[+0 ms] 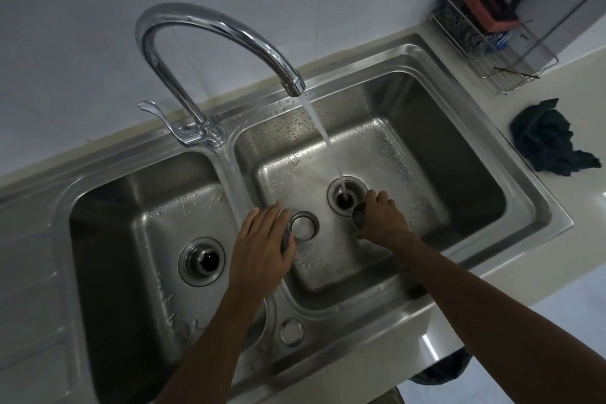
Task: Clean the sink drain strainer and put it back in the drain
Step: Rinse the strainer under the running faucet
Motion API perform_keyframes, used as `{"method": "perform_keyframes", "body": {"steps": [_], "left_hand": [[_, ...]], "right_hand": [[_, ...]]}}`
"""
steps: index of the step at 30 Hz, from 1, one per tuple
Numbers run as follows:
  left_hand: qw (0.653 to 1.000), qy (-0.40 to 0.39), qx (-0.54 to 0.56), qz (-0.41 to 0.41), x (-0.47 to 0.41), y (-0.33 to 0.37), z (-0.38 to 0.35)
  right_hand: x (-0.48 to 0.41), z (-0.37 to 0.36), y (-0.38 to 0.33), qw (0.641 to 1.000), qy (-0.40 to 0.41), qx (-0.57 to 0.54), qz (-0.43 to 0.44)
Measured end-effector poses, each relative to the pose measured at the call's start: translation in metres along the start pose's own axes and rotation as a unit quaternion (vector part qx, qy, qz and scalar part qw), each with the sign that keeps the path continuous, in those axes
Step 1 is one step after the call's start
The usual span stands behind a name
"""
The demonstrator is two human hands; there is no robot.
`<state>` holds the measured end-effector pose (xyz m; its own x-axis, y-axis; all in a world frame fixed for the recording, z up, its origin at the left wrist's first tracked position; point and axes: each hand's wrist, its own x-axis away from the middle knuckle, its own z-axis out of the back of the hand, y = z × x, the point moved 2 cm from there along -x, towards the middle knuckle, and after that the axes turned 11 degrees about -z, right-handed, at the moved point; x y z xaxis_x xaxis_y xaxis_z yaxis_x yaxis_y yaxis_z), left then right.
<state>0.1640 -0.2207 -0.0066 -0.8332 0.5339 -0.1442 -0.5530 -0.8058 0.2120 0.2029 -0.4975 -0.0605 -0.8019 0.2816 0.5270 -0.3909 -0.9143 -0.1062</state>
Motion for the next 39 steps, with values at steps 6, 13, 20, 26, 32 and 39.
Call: {"method": "perform_keyframes", "body": {"steps": [6, 13, 20, 26, 32, 39], "left_hand": [[1.0, 0.008, 0.002, -0.001, 0.001, 0.0, 0.002], [1.0, 0.003, 0.006, 0.002, 0.0, 0.0, 0.001], [1.0, 0.006, 0.005, -0.004, 0.0, 0.001, 0.002], [1.0, -0.002, -0.005, -0.013, 0.0, 0.004, 0.005], [0.998, -0.068, -0.006, -0.015, -0.004, 0.011, 0.017], [0.998, -0.052, -0.021, 0.025, -0.006, -0.03, 0.059]], "right_hand": [[-0.001, -0.009, -0.005, 0.994, -0.007, 0.103, 0.019], [-0.003, -0.015, -0.007, 0.989, -0.018, 0.144, 0.024], [-0.001, -0.013, -0.007, 0.99, -0.043, 0.137, 0.006], [0.018, 0.003, -0.013, 0.992, 0.022, 0.124, 0.026], [0.057, 0.029, -0.047, 0.991, 0.083, 0.072, 0.077], [0.103, 0.056, -0.107, 0.979, 0.136, 0.017, 0.152]]}}
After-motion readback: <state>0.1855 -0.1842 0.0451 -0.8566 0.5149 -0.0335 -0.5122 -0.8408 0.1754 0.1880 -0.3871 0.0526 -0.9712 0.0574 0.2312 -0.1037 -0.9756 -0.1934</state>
